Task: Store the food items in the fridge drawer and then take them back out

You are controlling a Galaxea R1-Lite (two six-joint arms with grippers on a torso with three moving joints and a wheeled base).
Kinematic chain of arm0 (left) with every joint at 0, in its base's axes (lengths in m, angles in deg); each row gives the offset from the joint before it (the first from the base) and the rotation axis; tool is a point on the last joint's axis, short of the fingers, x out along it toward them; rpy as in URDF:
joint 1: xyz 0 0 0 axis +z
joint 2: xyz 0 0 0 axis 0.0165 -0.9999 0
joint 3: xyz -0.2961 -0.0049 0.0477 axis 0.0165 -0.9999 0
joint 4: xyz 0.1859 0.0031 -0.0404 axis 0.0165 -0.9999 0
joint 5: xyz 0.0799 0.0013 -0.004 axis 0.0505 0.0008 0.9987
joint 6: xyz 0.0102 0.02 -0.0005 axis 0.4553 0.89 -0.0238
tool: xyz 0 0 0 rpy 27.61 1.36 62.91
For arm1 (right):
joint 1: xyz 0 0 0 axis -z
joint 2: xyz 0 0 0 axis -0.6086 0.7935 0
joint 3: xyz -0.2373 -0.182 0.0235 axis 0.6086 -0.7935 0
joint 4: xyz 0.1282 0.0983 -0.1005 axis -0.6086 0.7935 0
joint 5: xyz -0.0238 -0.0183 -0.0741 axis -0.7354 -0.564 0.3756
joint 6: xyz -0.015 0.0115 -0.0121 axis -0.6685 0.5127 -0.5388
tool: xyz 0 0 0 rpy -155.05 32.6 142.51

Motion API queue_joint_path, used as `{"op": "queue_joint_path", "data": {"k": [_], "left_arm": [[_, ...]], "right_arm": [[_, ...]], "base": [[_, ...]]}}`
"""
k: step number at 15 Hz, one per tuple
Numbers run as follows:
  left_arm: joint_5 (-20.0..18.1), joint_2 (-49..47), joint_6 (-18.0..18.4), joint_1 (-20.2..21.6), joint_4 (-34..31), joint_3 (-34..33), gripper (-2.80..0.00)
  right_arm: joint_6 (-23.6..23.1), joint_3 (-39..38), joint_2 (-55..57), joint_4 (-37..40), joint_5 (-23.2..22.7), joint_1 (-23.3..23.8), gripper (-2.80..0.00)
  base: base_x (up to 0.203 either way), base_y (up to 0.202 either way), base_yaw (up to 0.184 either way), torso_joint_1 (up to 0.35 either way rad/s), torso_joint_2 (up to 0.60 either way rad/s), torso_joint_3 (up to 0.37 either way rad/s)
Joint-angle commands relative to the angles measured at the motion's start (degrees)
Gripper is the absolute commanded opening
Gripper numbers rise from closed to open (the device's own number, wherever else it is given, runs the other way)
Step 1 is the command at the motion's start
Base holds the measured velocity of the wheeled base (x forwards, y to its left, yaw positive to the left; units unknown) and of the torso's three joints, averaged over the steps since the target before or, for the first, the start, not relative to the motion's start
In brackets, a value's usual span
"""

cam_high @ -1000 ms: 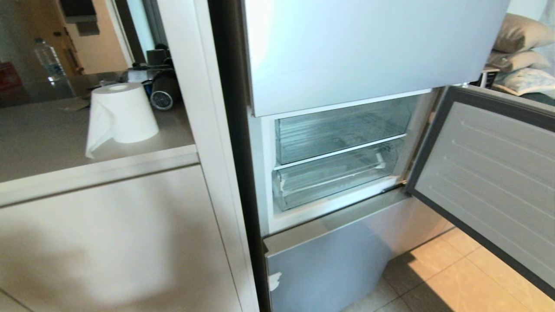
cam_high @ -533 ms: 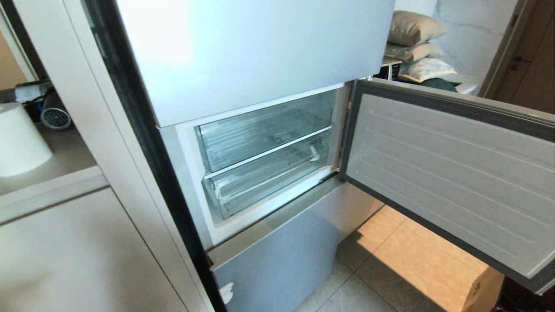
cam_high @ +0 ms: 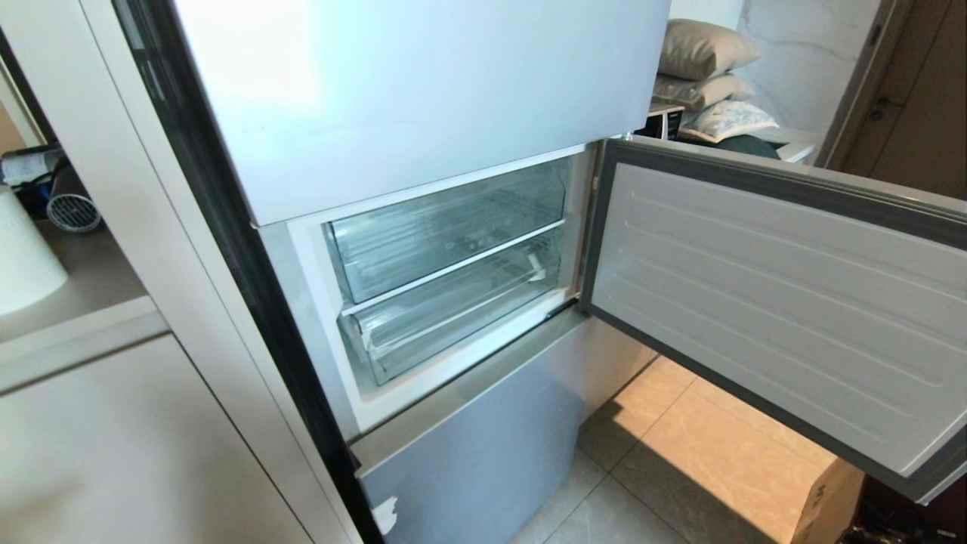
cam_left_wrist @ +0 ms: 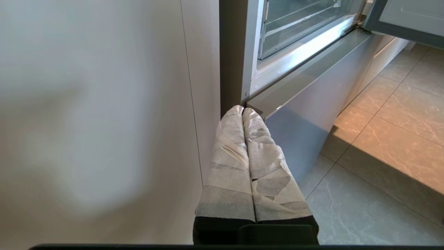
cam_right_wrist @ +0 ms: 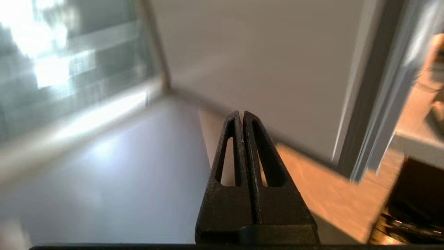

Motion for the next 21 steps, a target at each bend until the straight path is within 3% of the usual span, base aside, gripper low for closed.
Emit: {"op": "queue_joint_path", "data": {"k": [1, 3, 6, 8, 10, 12, 17, 21], "left_arm": [[0.0, 0.0, 0.0, 0.0, 0.0, 0.0, -2.80], [0.0, 0.0, 0.0, 0.0, 0.0, 0.0, -2.80], [0.0, 0.0, 0.0, 0.0, 0.0, 0.0, -2.80], [0.0, 0.0, 0.0, 0.0, 0.0, 0.0, -2.80], [0.0, 0.0, 0.0, 0.0, 0.0, 0.0, -2.80], [0.0, 0.0, 0.0, 0.0, 0.0, 0.0, -2.80], [0.0, 0.0, 0.0, 0.0, 0.0, 0.0, -2.80], [0.0, 0.0, 0.0, 0.0, 0.0, 0.0, -2.80]], "right_arm": [[9.4, 6.8, 11.0, -3.5, 3.8, 3.8, -2.80], [18.0, 11.9, 16.3, -5.1, 6.6, 13.2, -2.80], [23.8, 13.4, 22.5, -8.7, 4.6, 28.2, -2.80], [26.4, 13.7, 27.1, -12.7, -0.7, 41.5, -2.80], [29.5, 13.9, 32.4, -16.6, -9.7, 55.5, -2.80], [31.8, 14.7, 41.6, -21.0, -18.3, 64.3, -2.80], [36.2, 20.5, 61.1, -27.6, -24.4, 68.3, -2.80], [44.1, 28.7, 70.2, -28.2, -29.9, 68.4, -2.80]], "base": [[0.000, 0.000, 0.000, 0.000, 0.00, 0.000], [0.000, 0.000, 0.000, 0.000, 0.00, 0.000], [0.000, 0.000, 0.000, 0.000, 0.00, 0.000], [0.000, 0.000, 0.000, 0.000, 0.00, 0.000], [0.000, 0.000, 0.000, 0.000, 0.00, 0.000], [0.000, 0.000, 0.000, 0.000, 0.00, 0.000], [0.000, 0.000, 0.000, 0.000, 0.00, 0.000], [0.000, 0.000, 0.000, 0.000, 0.00, 0.000]]}}
